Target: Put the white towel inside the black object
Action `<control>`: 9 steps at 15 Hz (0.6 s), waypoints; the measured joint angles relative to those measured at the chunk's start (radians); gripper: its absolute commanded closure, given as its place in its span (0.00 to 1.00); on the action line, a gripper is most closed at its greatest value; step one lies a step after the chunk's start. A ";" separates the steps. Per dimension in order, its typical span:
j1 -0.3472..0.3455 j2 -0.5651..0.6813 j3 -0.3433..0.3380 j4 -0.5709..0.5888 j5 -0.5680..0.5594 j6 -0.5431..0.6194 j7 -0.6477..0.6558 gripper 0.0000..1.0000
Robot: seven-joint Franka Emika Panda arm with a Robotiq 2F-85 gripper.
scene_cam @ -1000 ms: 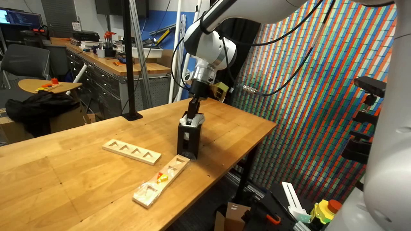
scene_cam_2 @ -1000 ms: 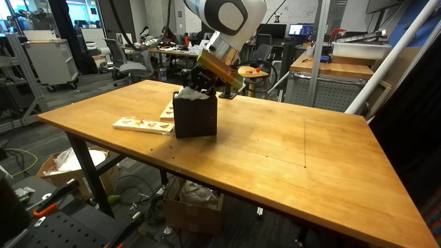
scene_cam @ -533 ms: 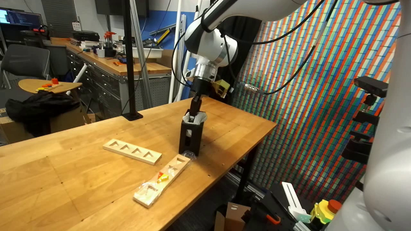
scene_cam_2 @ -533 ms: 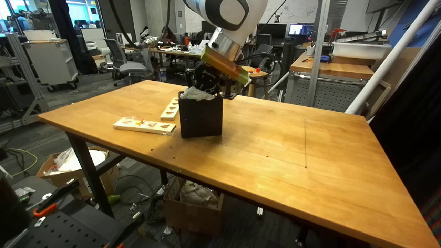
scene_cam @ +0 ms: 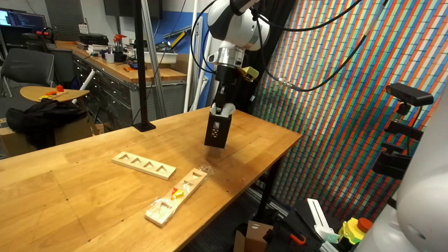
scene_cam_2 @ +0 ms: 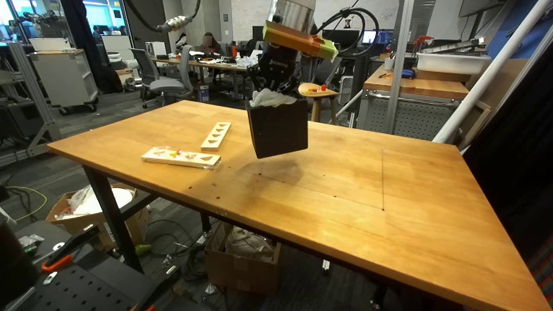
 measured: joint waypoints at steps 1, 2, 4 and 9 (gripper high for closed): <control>0.003 -0.011 0.000 -0.006 -0.009 0.001 0.009 1.00; 0.005 -0.020 0.000 -0.012 -0.014 0.002 0.018 1.00; 0.010 -0.029 0.000 -0.027 -0.017 0.003 0.030 1.00; 0.029 -0.031 0.000 -0.045 -0.047 0.008 0.056 1.00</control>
